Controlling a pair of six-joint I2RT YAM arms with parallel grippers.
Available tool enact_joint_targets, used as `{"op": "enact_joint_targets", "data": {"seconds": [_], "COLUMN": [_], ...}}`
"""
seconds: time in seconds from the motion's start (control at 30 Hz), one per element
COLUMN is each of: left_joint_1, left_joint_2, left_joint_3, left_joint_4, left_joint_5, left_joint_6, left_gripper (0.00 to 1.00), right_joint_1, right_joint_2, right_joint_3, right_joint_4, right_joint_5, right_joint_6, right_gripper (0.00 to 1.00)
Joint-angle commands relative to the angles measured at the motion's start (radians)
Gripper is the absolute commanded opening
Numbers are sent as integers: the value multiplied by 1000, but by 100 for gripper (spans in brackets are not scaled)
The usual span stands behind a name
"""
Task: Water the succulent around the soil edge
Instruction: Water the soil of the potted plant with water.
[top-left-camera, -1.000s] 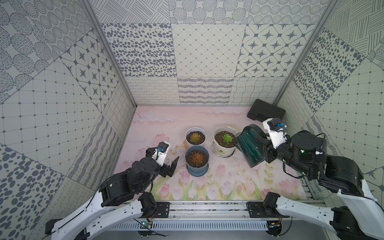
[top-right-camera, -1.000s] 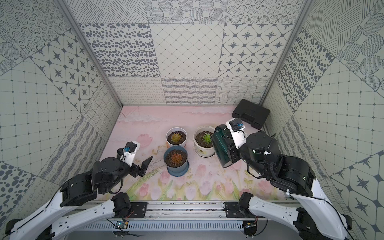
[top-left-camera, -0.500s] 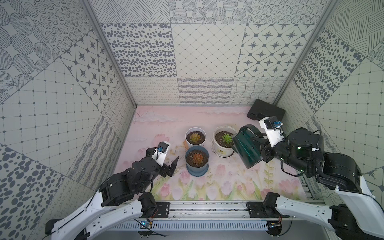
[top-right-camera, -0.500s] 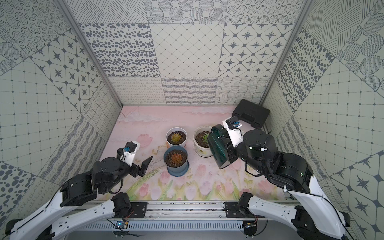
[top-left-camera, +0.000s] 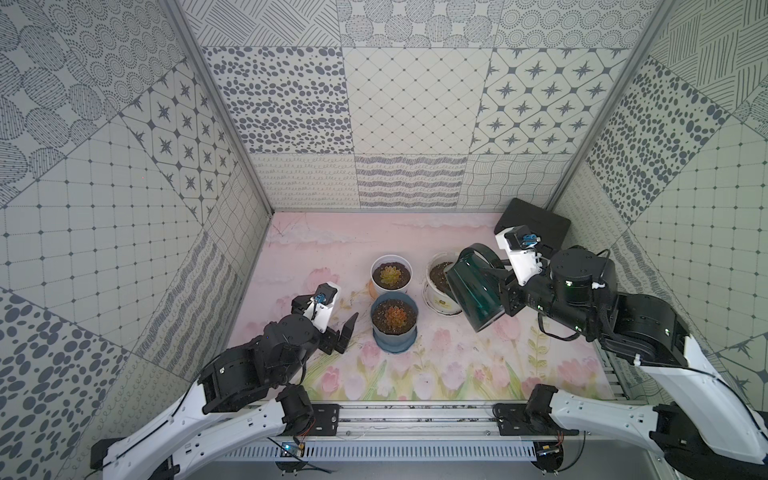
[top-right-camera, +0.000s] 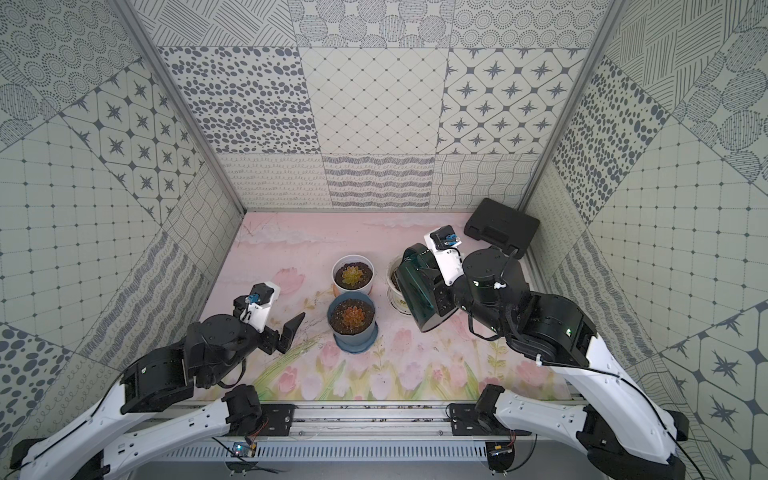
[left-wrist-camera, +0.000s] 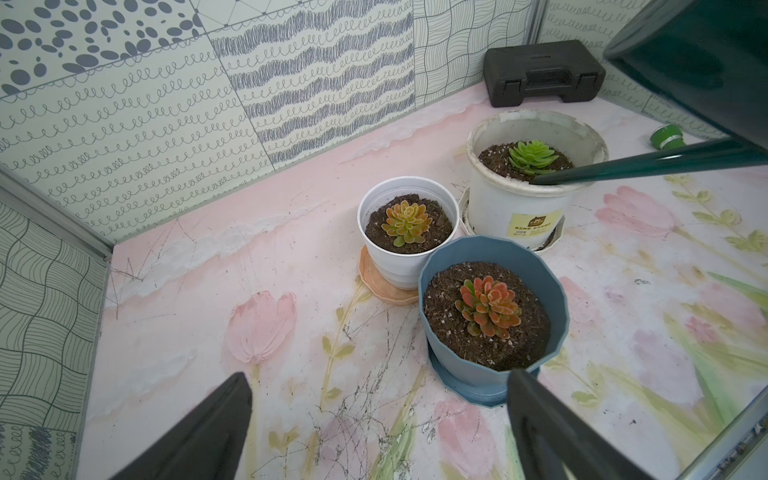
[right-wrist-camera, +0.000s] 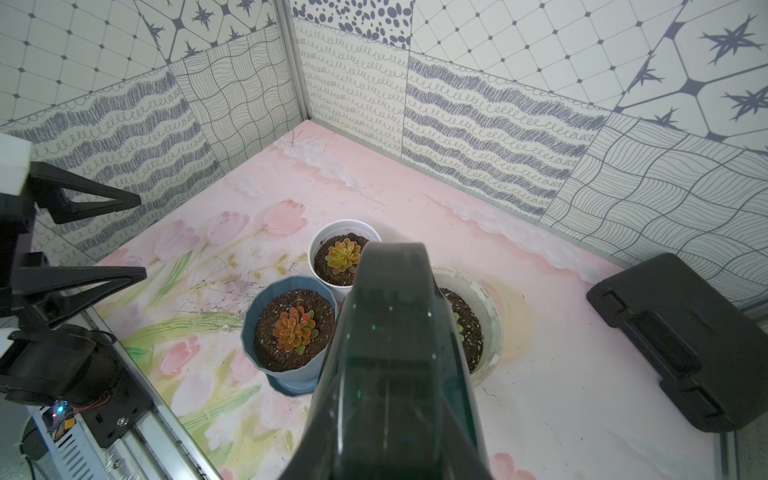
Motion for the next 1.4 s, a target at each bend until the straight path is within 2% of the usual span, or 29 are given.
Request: {"op": "enact_joint_targets", "data": {"seconds": [0.0,0.33,0.6,0.83,1.13,1.37], "left_joint_1": [3,2,3,5,6,7], "left_joint_2": [0,0,6,10,15,28], "left_joint_3": [-7,-9,-11,-10,-6,6], "left_joint_4": [19,19,22,22,25,19], "left_joint_5": [5,4,4,4,-5,-21], "left_joint_6": [2,5,9,9,-11,-37], "left_gripper": [99,98,98,98,99,99], "right_joint_1": [-2,-3,-3,-3,-3,-3], "right_joint_2": [2,-18,-5,-18,-304,-532], "right_joint_3": [-11,-108,-50,-94,-453,-683], "right_joint_4": [150,316,303,325,635,820], "right_joint_5": [-17,52,67,64,107,79], "right_joint_6": [-4,-55,-104,-104,-121,-153], "right_gripper": [0,0,0,0,0,0]}}
